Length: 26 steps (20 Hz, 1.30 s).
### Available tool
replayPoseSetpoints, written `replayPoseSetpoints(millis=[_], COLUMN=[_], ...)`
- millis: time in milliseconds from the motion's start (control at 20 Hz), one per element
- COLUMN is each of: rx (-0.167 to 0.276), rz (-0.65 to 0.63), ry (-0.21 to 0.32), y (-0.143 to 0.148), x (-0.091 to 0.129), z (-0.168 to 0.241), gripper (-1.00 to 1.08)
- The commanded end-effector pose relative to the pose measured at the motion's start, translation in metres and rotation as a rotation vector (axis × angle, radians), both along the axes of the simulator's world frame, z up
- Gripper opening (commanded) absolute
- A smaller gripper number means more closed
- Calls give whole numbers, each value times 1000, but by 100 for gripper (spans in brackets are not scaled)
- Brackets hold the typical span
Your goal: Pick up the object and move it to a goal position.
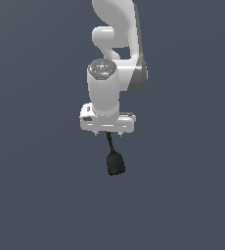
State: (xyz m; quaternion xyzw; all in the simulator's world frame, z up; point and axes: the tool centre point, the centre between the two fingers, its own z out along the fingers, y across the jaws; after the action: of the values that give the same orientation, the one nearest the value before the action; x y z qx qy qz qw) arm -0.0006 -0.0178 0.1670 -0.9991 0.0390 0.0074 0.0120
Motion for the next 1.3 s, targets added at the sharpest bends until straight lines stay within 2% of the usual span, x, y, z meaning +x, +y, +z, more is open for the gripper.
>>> replayPoseSetpoints(millis=[0, 350, 900, 1250], rx=[-1, -9, -21, -22], rz=[8, 86, 298, 351], ry=[0, -4, -15, -18], y=[0, -1, 0, 1], x=[-1, -6, -27, -33], z=[-3, -27, -86, -100], gripper=[100, 100, 100, 100])
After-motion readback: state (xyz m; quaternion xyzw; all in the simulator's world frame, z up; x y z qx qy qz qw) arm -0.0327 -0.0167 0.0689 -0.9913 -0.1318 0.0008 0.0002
